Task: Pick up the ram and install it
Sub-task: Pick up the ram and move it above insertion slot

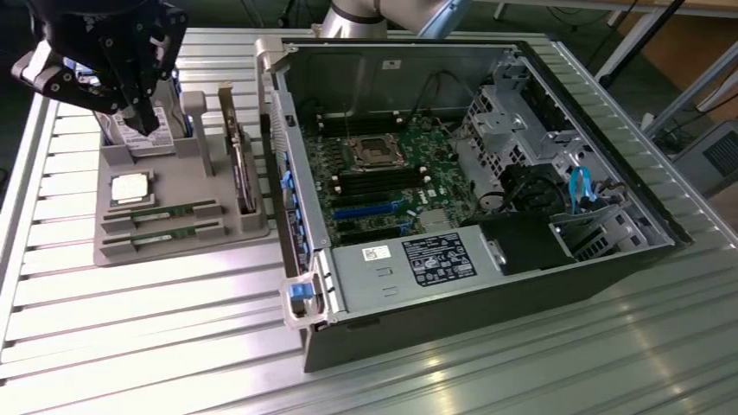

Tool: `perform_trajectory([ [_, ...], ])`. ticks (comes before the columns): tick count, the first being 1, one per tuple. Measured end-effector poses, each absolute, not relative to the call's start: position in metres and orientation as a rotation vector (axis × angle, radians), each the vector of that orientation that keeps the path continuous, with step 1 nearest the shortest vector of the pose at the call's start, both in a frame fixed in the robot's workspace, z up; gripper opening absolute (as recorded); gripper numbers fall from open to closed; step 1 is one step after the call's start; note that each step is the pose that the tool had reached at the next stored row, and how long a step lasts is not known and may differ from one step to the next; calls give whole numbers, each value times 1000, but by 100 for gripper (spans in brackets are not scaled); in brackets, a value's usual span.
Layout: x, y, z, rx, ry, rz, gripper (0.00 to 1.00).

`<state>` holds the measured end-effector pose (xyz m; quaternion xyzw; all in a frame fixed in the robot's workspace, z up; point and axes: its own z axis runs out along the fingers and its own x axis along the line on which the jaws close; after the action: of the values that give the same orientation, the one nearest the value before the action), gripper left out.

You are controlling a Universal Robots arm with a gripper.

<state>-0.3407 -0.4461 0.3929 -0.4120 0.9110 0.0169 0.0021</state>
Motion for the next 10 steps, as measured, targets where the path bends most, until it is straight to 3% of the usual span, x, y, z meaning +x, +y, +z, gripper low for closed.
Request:
perform_trajectory([
  [10, -341, -446, 393, -1602, 2703, 49, 10],
])
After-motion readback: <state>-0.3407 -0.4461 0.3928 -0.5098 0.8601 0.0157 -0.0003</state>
